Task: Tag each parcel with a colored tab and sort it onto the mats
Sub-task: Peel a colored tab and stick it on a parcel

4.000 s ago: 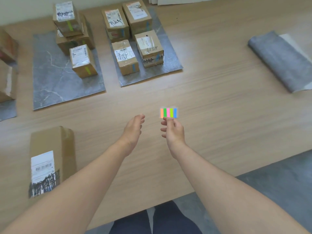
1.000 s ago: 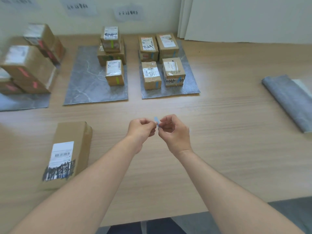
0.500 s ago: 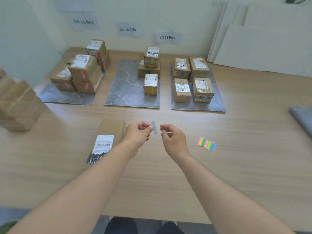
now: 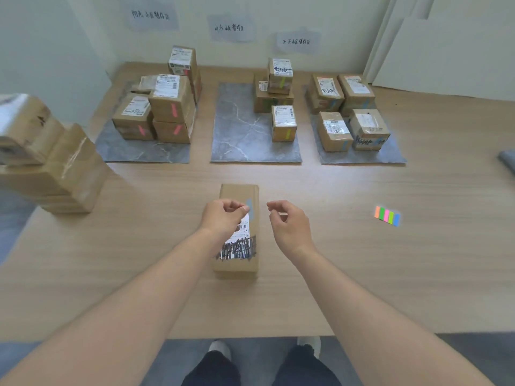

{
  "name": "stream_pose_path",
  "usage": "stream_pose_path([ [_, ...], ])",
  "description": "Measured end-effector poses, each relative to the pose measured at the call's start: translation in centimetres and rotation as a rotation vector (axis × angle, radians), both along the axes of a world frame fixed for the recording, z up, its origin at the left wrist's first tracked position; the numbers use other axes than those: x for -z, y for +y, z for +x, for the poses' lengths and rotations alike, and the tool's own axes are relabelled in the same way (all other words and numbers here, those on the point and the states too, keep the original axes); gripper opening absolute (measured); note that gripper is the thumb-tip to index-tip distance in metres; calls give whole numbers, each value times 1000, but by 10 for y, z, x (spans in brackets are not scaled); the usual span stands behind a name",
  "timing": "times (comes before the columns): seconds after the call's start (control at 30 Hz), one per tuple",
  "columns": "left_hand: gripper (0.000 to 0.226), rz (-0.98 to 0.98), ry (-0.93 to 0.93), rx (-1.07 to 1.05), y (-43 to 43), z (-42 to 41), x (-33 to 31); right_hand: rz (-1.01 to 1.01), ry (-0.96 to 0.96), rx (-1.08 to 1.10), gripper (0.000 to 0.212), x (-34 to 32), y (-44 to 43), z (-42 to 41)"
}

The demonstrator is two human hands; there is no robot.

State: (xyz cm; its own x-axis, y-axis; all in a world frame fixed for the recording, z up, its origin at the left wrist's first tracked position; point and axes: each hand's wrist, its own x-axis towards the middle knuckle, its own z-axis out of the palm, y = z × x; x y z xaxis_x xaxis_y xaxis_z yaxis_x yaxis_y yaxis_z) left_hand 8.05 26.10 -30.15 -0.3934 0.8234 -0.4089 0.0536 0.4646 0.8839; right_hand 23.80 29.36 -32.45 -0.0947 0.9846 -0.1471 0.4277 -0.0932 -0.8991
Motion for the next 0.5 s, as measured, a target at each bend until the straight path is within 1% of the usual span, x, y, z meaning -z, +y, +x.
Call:
stream_pose_path([
  [0.2, 9, -61, -14, 11, -19, -39, 18, -53, -48, 14, 23, 17, -24, -29],
  [0.4, 7, -112, -62, 8, -29, -47, 33, -100, -52, 43, 20, 38, -31, -36],
  [0.5, 10, -135, -69, 23, -34, -44, 43, -111, -72, 52, 18, 50, -34, -34],
])
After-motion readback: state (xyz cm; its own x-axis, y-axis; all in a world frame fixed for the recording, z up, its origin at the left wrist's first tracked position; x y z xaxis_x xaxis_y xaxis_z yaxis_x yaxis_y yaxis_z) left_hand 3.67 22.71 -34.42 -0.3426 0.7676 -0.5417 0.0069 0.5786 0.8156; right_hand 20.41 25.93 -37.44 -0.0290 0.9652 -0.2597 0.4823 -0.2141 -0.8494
